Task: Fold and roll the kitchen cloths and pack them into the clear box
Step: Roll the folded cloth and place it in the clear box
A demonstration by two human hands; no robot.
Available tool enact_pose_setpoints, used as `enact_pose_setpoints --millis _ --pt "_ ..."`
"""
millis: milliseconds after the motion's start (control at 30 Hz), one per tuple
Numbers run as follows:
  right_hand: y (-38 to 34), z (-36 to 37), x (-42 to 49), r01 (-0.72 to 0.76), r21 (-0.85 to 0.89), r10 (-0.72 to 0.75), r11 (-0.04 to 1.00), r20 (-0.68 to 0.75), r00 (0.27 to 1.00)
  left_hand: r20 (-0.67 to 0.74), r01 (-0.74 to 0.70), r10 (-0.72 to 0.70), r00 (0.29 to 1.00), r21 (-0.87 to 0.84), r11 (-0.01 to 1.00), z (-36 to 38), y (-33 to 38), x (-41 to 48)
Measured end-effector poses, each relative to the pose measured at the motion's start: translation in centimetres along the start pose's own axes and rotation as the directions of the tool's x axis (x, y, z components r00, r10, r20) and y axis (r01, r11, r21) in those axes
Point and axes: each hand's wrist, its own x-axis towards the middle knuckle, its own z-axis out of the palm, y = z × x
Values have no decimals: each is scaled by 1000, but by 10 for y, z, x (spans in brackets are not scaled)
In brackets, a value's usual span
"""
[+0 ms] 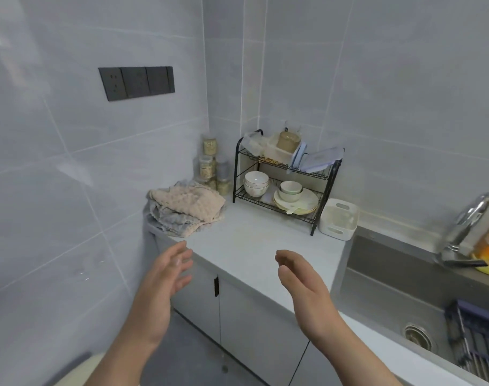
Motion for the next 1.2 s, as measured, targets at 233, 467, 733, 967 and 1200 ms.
enact_pose_setpoints --millis 233,467,733,967,1200 --pt "8 12 129 1 44 -3 999 54 999 -27 33 -31 999 81 996 14 -17 112" --pt "2 19 251 9 44 -14 999 125 992 -101 73 -64 993 95 993 22 -28 215" --pt "6 44 346 -36 31 30 999 159 987 -155 180 -158 975 142 973 -1 -43 300" --pt "23 87 420 -88 -99 101 991 133 986 -108 236 -212 971 330 914 -39 -62 401" --pt "40 158 509 -222 -219 231 950 16 973 14 242 -296 955 538 807 -84 -113 518"
